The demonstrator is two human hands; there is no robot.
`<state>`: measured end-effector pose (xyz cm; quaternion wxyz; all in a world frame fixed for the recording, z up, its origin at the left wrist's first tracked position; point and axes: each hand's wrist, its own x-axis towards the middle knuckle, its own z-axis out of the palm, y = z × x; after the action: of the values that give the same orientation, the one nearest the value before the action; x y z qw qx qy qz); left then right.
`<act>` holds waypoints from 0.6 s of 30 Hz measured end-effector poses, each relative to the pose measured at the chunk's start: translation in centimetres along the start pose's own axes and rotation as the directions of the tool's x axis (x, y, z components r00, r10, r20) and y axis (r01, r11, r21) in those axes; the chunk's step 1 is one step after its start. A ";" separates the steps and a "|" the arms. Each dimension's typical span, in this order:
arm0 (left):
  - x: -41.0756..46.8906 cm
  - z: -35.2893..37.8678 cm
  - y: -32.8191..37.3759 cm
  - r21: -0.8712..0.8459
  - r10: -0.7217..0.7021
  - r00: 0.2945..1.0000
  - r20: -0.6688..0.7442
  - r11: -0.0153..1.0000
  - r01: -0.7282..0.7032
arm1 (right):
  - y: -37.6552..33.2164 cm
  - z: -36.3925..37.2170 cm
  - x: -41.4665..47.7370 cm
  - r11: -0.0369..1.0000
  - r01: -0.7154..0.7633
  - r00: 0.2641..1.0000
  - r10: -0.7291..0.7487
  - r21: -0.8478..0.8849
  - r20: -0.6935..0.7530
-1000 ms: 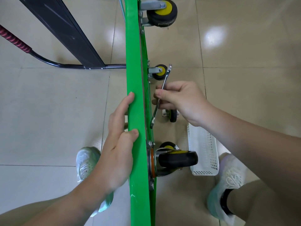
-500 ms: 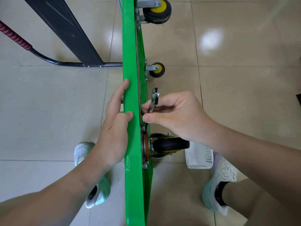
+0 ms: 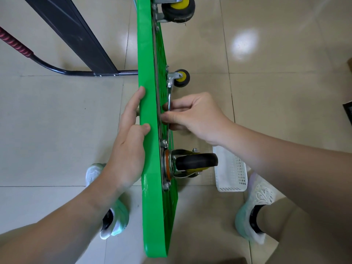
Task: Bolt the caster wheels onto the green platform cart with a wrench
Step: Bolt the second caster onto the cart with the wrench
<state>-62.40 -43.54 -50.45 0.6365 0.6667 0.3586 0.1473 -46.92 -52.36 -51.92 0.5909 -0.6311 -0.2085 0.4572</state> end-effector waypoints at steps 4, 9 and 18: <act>0.0 -0.1 -0.1 0.001 -0.005 1.000 -0.005 1.000 0.005 | 0.8 0.4 0.0 1.000 0.010 0.999 -0.011 0.027 0.043; 0.1 -0.1 -0.1 -0.005 -0.019 1.000 0.009 1.000 0.019 | 1.5 -0.2 1.3 0.995 -0.046 0.998 0.042 0.092 0.050; -0.1 -0.3 0.0 0.032 0.010 0.999 0.052 0.999 -0.012 | 4.3 -1.7 4.1 0.928 -0.369 0.929 0.371 0.055 -0.013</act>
<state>-62.66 -43.36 -50.34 0.6341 0.6824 0.3406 0.1276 -44.68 -51.00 -57.50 0.5127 -0.6488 -0.0671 0.5583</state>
